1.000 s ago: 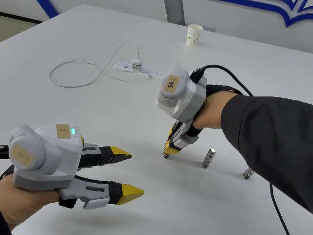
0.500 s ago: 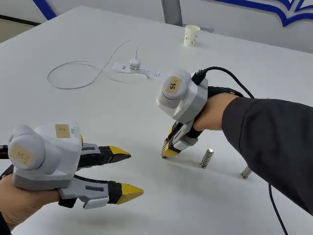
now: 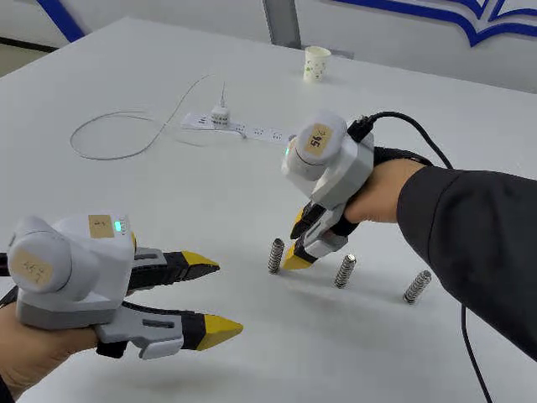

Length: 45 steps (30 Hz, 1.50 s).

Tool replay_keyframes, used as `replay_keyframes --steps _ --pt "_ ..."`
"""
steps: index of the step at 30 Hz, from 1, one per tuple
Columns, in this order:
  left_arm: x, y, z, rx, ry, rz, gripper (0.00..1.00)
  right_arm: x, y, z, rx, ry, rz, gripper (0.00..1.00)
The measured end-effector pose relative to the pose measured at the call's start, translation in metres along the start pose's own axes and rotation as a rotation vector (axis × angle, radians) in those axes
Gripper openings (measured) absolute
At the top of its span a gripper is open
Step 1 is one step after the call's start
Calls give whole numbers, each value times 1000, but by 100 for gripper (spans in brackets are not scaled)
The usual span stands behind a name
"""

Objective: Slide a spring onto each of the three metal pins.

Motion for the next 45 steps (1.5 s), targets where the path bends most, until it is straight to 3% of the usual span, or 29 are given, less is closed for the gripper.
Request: replay_keyframes --steps 18,37,45 --pt "3 6 -12 4 -18 -4 50 1 -24 31 85 -81 -68 46" --pt "3 9 -20 -1 -29 -8 53 5 -60 70 171 -219 -150 59" --pt "1 10 -21 10 -22 0 54 -1 -76 87 204 -278 -197 62"
Point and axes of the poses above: the centre of the closed fingertips' face, and the gripper's own axes: z roughly backward along the fingers, x roughly to its right, y roughly out of its top, the point moved 5 cm from there along z, roughly backward along the fingers, and after that the axes turned 15 degrees about x, right-handed, at the moved point
